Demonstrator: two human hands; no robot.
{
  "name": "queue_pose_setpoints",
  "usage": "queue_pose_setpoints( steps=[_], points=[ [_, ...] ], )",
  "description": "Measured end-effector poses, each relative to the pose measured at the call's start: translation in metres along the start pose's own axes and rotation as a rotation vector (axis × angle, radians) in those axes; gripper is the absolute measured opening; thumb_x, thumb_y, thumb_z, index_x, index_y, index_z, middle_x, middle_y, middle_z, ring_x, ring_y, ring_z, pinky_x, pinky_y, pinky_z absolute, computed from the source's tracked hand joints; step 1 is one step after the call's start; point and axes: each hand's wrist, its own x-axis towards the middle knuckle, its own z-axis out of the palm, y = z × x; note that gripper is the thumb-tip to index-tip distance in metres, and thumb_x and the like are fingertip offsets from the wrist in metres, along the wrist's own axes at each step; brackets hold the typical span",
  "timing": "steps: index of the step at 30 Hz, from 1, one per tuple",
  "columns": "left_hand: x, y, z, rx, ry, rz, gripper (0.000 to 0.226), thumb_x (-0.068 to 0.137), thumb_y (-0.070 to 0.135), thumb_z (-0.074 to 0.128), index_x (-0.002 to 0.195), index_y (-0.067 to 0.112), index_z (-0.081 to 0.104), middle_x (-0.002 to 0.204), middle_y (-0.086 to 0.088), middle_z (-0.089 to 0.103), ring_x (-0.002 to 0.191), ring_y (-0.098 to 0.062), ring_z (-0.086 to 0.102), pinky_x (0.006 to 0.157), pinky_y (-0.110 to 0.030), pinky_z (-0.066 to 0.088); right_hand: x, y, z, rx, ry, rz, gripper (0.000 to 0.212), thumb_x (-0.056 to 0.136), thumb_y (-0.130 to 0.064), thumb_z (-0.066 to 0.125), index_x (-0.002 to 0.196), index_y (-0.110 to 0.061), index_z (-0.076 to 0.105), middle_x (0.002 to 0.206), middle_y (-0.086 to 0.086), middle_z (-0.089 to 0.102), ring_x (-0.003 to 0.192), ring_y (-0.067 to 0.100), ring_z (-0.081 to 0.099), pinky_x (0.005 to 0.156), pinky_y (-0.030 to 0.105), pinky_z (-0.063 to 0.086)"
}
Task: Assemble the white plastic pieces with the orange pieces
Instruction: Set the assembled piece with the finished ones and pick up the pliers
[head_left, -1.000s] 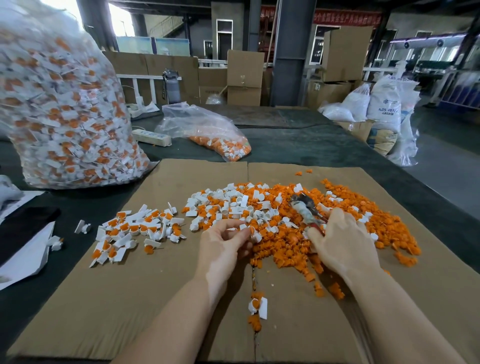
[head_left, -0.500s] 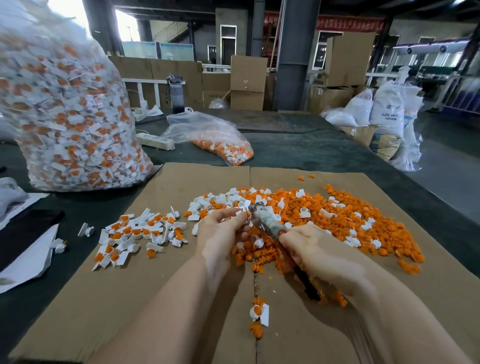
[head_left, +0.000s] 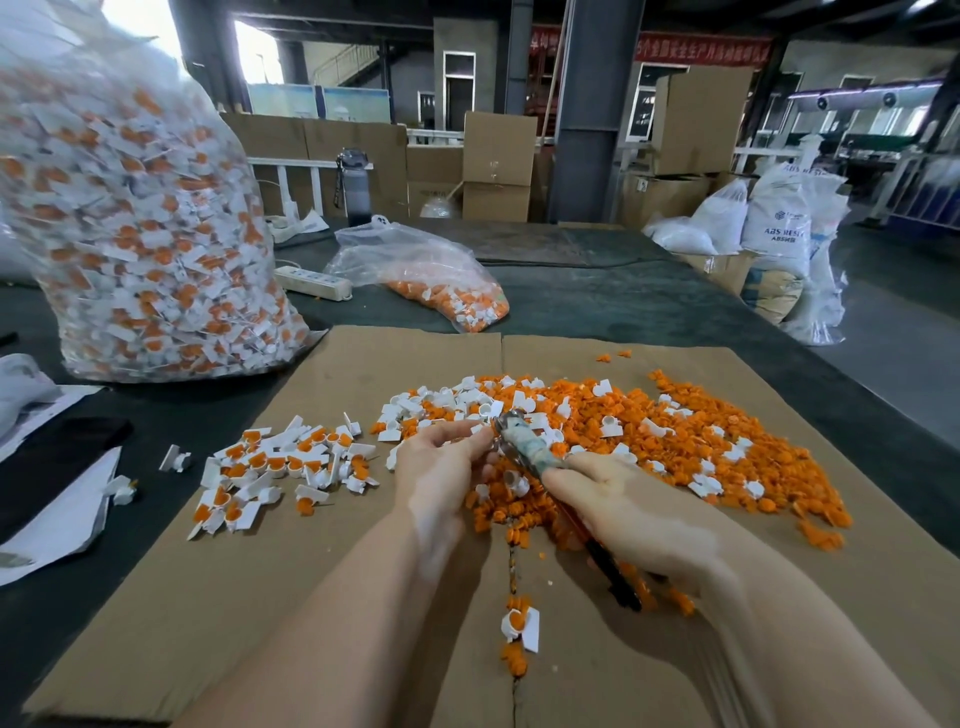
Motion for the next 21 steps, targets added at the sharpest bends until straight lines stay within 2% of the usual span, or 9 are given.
queue_pose_setpoints(
  steps=[2, 6, 9, 12, 21],
  points=[
    [0.0, 0.0, 0.0, -0.014, -0.003, -0.006, 0.016, 0.088, 0.003, 0.062, 0.103, 0.002, 0.062, 0.079, -0.011, 0.065, 0.063, -0.012, 0.058, 0.055, -0.017, 0.052, 0.001, 0.0, -0.001, 0.001, -0.009, 0.014, 0.038, 0.096, -0.048, 0.036, 0.107, -0.017, 0.055, 0.083, 0.003, 0.053, 0.069, 0.01, 0.048, 0.061, 0.027, 0.035],
    [0.0, 0.0, 0.001, -0.029, -0.005, -0.014, 0.018, 0.088, 0.003, 0.061, 0.106, 0.002, 0.061, 0.084, -0.012, 0.066, 0.066, -0.012, 0.059, 0.06, -0.019, 0.053, 0.0, 0.0, -0.002, 0.046, -0.026, 0.036, 0.036, 0.096, -0.047, 0.036, 0.103, -0.018, 0.056, 0.072, -0.002, 0.047, 0.063, 0.009, 0.045, 0.059, 0.025, 0.033],
    [-0.001, 0.0, 0.002, -0.033, -0.001, -0.016, 0.019, 0.088, 0.002, 0.061, 0.106, 0.001, 0.06, 0.082, -0.011, 0.066, 0.064, -0.011, 0.06, 0.058, -0.018, 0.053, -0.001, 0.001, -0.002, 0.02, -0.022, 0.021, 0.036, 0.096, -0.05, 0.033, 0.095, -0.02, 0.054, 0.07, -0.003, 0.045, 0.061, 0.009, 0.043, 0.058, 0.025, 0.031],
    [-0.001, -0.001, 0.004, -0.025, 0.009, -0.013, 0.019, 0.087, 0.002, 0.061, 0.107, 0.0, 0.06, 0.085, -0.014, 0.066, 0.066, -0.013, 0.06, 0.058, -0.019, 0.052, 0.0, 0.002, 0.001, -0.046, 0.014, -0.027, 0.037, 0.096, -0.051, 0.034, 0.083, -0.019, 0.046, 0.073, -0.001, 0.046, 0.064, 0.013, 0.046, 0.058, 0.026, 0.033],
    [-0.002, -0.008, 0.004, 0.007, 0.044, -0.02, 0.017, 0.086, 0.0, 0.062, 0.103, 0.001, 0.062, 0.081, -0.013, 0.066, 0.062, -0.012, 0.059, 0.053, -0.017, 0.051, 0.003, 0.009, 0.012, -0.074, 0.137, -0.062, 0.033, 0.094, -0.048, 0.043, 0.079, -0.018, 0.044, 0.073, 0.0, 0.048, 0.061, 0.014, 0.046, 0.056, 0.025, 0.035]
  ],
)
